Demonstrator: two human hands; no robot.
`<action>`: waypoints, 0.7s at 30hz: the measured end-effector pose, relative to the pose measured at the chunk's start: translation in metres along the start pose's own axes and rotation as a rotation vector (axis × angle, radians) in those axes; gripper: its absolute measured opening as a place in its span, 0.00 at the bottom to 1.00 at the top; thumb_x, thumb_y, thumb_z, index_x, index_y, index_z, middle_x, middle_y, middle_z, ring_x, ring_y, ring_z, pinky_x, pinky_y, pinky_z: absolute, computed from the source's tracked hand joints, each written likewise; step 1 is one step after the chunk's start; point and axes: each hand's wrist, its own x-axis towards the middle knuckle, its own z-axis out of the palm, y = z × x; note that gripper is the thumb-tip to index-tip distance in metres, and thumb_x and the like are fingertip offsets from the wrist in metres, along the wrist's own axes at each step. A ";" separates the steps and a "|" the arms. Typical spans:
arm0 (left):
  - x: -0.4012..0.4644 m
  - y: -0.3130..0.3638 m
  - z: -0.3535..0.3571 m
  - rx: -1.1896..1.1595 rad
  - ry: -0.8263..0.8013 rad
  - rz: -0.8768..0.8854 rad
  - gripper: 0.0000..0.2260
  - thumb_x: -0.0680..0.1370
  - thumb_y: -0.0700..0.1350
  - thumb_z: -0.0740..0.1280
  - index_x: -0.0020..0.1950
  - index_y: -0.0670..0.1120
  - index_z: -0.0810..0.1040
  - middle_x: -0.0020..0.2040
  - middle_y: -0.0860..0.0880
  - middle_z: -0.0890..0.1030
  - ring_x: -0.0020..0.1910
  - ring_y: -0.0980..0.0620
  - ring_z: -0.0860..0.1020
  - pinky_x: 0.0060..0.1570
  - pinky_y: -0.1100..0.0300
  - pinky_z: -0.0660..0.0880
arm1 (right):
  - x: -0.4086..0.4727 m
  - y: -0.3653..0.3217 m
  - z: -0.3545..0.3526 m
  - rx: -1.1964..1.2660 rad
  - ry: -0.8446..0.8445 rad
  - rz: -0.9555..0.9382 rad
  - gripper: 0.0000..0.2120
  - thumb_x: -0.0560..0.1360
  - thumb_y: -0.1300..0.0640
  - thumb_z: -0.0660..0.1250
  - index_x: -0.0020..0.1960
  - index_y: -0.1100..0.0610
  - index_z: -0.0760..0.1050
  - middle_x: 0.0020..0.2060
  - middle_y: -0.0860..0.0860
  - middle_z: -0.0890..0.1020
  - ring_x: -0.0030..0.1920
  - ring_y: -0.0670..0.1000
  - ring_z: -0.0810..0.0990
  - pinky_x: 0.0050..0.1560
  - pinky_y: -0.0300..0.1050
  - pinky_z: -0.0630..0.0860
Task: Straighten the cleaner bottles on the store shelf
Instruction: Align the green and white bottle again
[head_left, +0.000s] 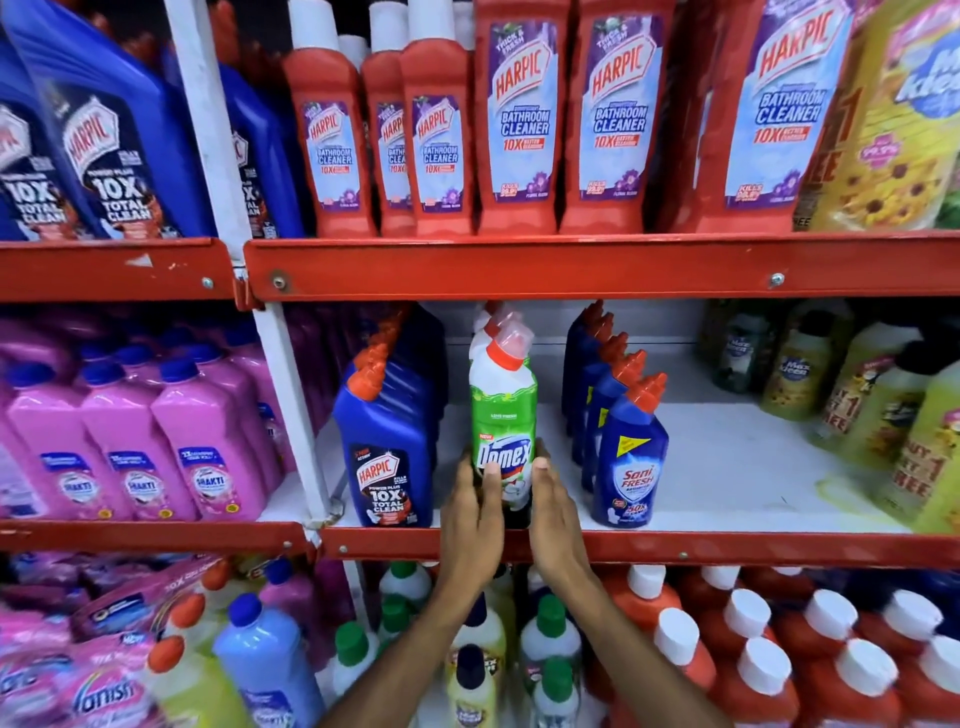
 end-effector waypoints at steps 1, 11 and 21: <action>-0.001 -0.002 -0.004 0.007 -0.007 0.011 0.18 0.83 0.55 0.57 0.72 0.52 0.70 0.61 0.54 0.81 0.61 0.57 0.80 0.60 0.62 0.75 | -0.003 -0.003 0.001 -0.012 0.064 -0.044 0.27 0.82 0.42 0.52 0.75 0.53 0.65 0.70 0.47 0.74 0.61 0.27 0.73 0.64 0.26 0.69; -0.004 -0.014 -0.088 -0.032 0.588 0.263 0.17 0.78 0.51 0.65 0.63 0.46 0.74 0.62 0.49 0.75 0.63 0.45 0.75 0.63 0.39 0.74 | -0.039 -0.025 0.055 -0.059 0.053 -0.305 0.17 0.79 0.48 0.57 0.62 0.50 0.78 0.57 0.46 0.84 0.58 0.43 0.81 0.57 0.39 0.78; 0.028 -0.043 -0.114 0.109 0.246 0.098 0.18 0.84 0.48 0.60 0.75 0.50 0.66 0.63 0.56 0.77 0.55 0.66 0.75 0.51 0.80 0.66 | -0.028 -0.008 0.095 -0.146 -0.156 -0.123 0.32 0.74 0.37 0.53 0.76 0.47 0.64 0.72 0.45 0.73 0.70 0.39 0.71 0.73 0.42 0.66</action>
